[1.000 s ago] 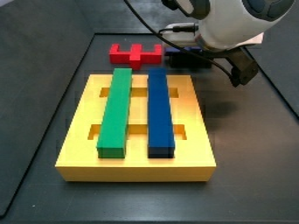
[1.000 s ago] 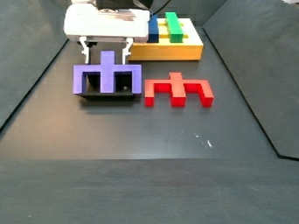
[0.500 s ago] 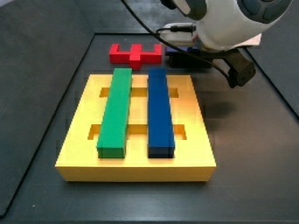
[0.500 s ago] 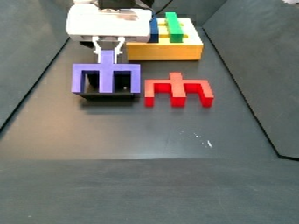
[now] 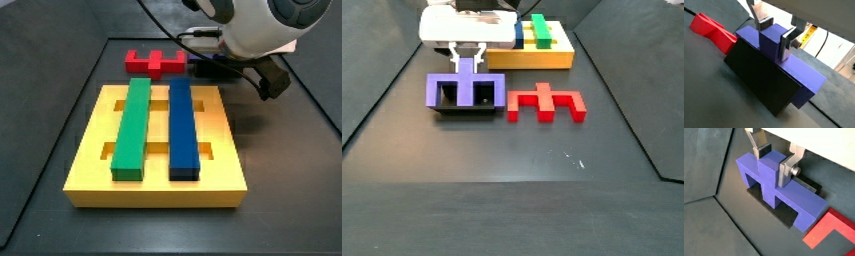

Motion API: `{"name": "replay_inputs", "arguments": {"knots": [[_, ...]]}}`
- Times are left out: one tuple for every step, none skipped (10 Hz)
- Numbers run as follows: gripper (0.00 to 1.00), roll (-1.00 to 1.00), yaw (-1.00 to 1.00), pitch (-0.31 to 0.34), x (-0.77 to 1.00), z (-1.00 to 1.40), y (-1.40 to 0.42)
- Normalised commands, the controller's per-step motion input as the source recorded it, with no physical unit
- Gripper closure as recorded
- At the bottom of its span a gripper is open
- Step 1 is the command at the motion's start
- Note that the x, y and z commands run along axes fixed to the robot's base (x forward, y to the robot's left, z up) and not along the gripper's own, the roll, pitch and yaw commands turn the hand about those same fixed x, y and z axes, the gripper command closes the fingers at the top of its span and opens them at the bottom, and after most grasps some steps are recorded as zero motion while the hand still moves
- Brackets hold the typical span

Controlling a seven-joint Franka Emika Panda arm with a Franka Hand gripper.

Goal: Pick up the purple object. Move up. Place the purple object on the fixture. Regrasp the purple object. Move to above the board. Insert the purple object.
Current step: Regrasp the purple object, then move to above the board.

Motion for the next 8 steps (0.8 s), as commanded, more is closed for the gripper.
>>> {"name": "replay_inputs", "arguments": {"knots": [[1.0, 0.0, 0.0, 0.0, 0.0, 0.0, 0.0], [1.0, 0.0, 0.0, 0.0, 0.0, 0.0, 0.0], [1.0, 0.0, 0.0, 0.0, 0.0, 0.0, 0.0], [1.0, 0.0, 0.0, 0.0, 0.0, 0.0, 0.0], [1.0, 0.0, 0.0, 0.0, 0.0, 0.0, 0.0], [1.0, 0.0, 0.0, 0.0, 0.0, 0.0, 0.0], [1.0, 0.0, 0.0, 0.0, 0.0, 1.4, 0.0], [1.0, 0.01, 0.0, -0.004, -0.01, 1.4, 0.01]]}}
